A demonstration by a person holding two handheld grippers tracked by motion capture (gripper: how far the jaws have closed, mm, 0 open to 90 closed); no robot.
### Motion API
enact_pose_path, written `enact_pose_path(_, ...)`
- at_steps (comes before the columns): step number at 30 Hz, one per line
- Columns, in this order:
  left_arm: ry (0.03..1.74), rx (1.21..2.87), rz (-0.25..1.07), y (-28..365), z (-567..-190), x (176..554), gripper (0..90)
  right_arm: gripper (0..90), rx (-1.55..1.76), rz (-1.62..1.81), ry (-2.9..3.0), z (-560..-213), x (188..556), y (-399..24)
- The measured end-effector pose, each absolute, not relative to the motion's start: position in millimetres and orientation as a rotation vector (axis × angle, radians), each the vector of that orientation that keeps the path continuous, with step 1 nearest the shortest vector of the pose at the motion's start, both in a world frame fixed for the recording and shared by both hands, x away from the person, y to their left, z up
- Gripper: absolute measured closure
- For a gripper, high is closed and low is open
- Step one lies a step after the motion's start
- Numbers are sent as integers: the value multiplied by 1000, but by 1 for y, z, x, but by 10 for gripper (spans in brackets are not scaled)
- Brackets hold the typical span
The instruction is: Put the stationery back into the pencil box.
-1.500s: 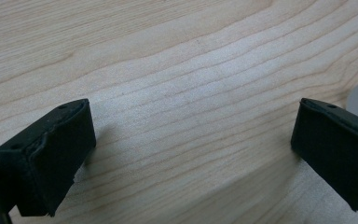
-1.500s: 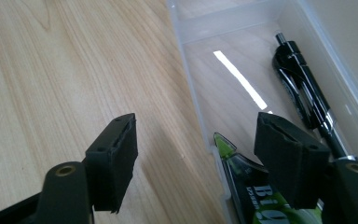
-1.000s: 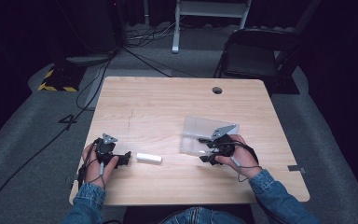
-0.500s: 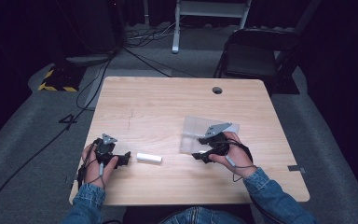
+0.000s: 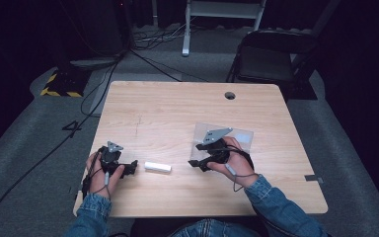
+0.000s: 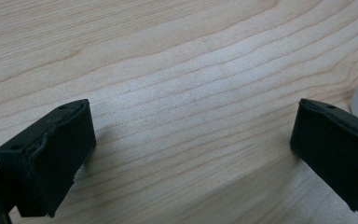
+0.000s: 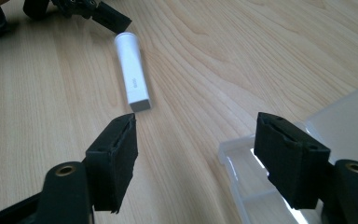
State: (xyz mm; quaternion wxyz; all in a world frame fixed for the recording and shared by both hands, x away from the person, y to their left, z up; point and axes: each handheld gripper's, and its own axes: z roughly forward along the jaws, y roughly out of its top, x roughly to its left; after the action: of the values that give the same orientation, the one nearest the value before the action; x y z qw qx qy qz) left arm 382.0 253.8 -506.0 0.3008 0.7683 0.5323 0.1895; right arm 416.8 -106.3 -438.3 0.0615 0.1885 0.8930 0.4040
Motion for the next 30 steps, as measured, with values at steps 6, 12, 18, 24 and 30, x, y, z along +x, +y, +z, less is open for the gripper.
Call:
enact_pose_path(6, 1412, 2038, 503, 254, -506, 382, 2, 338, 524, 1221, 2722, -442, 416, -87)
enact_pose_path(12, 1406, 2041, 505, 255, -506, 381, 2, 349, 499, 1217, 2733, -446, 416, -73)
enact_pose_path(18, 1412, 2038, 503, 256, -506, 379, 2, 367, 466, 1224, 2747, -450, 415, -59)
enact_pose_path(24, 1406, 2044, 511, 257, -506, 378, 2, 385, 434, 1214, 2773, -458, 412, -42)
enact_pose_path(30, 1412, 2041, 505, 256, -506, 378, 2, 428, 396, 1203, 2789, -468, 409, -26)
